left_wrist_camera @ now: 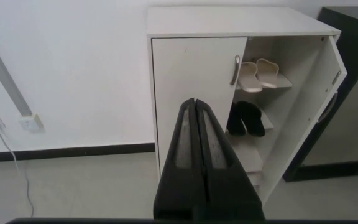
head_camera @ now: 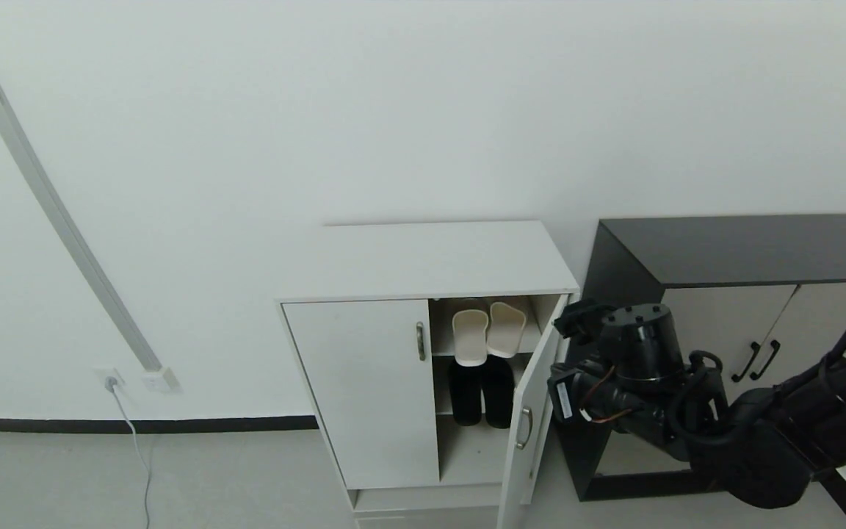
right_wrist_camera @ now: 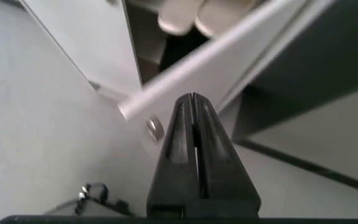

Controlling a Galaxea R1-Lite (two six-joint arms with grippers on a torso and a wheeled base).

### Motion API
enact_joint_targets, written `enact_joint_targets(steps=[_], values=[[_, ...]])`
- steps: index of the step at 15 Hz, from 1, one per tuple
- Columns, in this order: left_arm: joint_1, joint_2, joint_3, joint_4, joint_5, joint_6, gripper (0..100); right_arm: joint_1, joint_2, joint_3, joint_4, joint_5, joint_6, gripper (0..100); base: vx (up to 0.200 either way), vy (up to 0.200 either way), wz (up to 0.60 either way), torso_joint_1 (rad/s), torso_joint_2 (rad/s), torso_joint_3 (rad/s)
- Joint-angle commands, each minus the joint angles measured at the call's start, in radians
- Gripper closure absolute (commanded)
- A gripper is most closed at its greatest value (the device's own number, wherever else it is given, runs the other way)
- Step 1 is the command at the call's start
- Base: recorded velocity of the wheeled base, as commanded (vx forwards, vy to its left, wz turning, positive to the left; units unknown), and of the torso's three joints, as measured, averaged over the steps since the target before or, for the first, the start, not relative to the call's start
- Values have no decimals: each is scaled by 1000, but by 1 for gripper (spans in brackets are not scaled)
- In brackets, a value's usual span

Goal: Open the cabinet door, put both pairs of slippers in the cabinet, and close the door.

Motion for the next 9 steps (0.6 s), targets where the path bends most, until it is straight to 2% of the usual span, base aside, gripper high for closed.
enact_joint_targets(steps=[1,4,6,9], values=[[-1,0,0,0,0,0,100,-18,16,57,-2,1,0,100,0,0,0,0,0,0],[0,0,0,0,0,0,100,-18,97,42,-37,2,6,100,0,0,0,0,0,0],[0,0,0,0,0,0,100,-17,189,-27,-99,2,1,100,0,0,0,0,0,0],[0,0,0,0,0,0,100,-17,283,-152,-102,2,8,100,0,0,0,0,0,0]])
